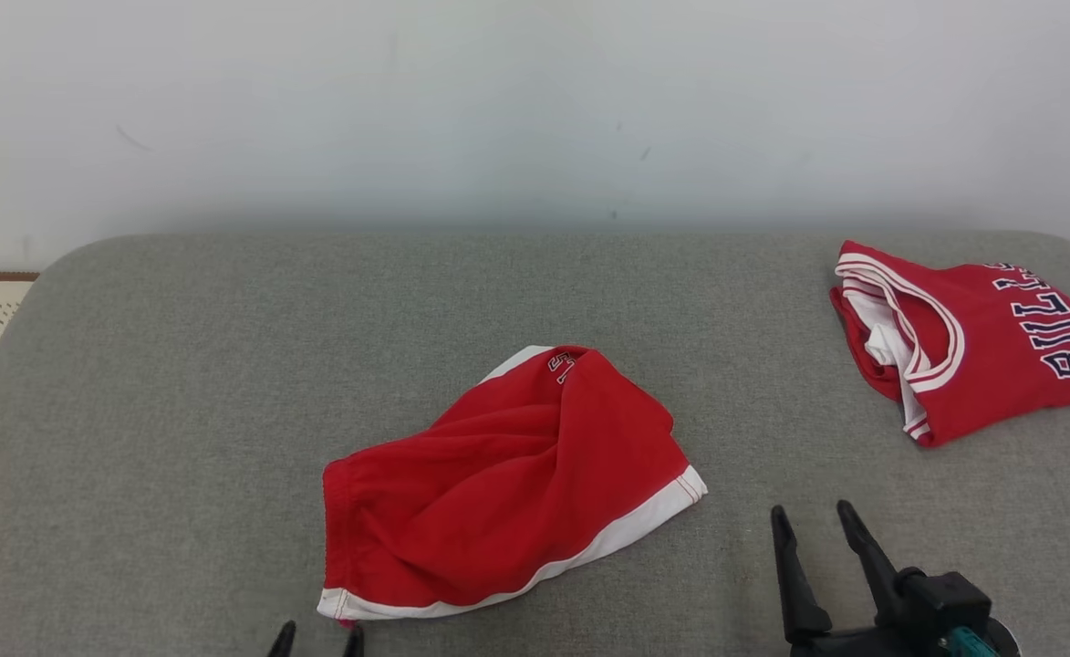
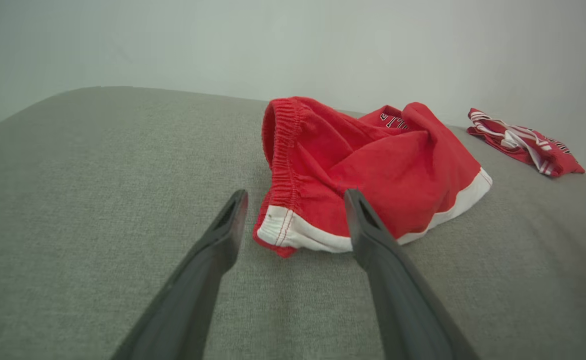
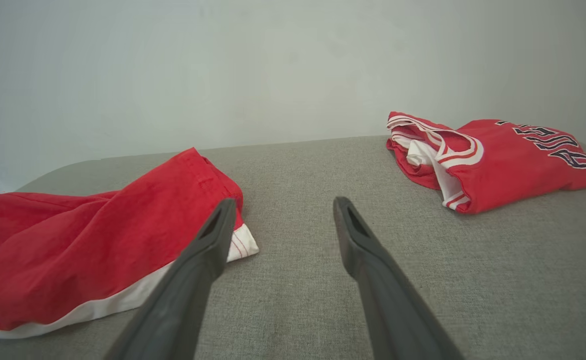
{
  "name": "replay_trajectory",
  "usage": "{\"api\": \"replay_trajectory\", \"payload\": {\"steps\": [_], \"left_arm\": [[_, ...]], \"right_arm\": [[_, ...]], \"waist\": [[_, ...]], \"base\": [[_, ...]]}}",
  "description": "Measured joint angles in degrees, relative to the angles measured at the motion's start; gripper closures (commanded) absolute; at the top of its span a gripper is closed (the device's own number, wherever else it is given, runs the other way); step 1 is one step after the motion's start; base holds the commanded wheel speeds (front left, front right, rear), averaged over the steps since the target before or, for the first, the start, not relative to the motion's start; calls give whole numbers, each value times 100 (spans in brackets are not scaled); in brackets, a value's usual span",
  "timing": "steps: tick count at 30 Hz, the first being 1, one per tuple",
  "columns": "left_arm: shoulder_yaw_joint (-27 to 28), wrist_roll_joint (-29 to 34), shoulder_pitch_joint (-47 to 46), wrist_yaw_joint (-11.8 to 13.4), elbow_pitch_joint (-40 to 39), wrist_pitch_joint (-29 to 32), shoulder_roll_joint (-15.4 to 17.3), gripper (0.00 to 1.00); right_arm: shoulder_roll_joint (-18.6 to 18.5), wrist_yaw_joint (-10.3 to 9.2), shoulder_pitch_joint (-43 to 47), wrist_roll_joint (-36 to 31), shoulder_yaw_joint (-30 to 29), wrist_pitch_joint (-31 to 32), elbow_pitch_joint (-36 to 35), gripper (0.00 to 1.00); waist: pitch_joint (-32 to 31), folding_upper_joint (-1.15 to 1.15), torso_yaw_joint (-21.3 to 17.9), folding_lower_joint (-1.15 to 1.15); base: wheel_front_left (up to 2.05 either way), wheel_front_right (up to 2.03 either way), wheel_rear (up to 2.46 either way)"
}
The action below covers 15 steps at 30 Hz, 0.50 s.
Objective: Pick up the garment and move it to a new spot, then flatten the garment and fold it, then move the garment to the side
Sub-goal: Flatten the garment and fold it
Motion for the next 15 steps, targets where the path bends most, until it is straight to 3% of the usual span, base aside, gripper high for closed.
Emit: {"api": "replay_trajectory", "payload": {"steps": [8, 15], "left_arm": [[-400, 26, -449, -281, 810, 0, 0, 0], [-417, 79, -938, -347, 1252, 0, 125, 0]], "right_arm": [[-322, 0, -639, 92, 480, 245, 808, 0], [-611, 0, -1448, 301, 1238, 283, 1911, 0]], "waist": [[136, 0, 109, 0], [352, 0, 217, 0]], "base": [[0, 0, 0], [0, 0, 0]]}}
